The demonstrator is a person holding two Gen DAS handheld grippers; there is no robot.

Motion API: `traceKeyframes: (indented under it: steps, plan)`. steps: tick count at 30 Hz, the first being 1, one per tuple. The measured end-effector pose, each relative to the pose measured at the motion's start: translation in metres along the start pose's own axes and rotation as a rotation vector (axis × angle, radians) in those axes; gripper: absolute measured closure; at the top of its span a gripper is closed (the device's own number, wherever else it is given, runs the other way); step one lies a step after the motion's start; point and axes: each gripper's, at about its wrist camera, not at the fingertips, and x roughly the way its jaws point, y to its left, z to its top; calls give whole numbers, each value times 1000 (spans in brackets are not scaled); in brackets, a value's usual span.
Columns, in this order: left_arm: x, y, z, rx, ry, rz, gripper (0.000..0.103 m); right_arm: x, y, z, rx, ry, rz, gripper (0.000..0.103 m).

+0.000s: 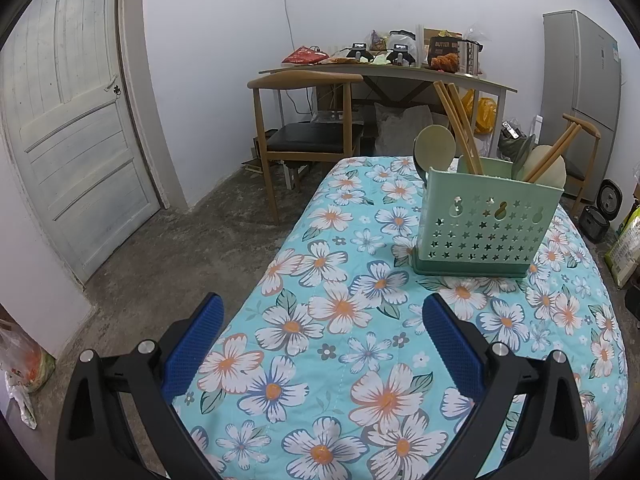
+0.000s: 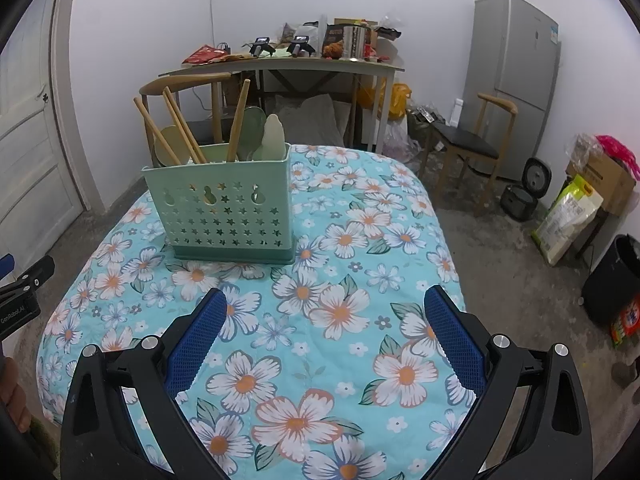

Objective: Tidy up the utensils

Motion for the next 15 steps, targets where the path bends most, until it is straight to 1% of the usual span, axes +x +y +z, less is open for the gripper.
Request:
traceKeyframes:
  steps: [15]
  plan:
    - [4,-2,-1,5,17,-12,6,2,3,-2,-11,2,11,8]
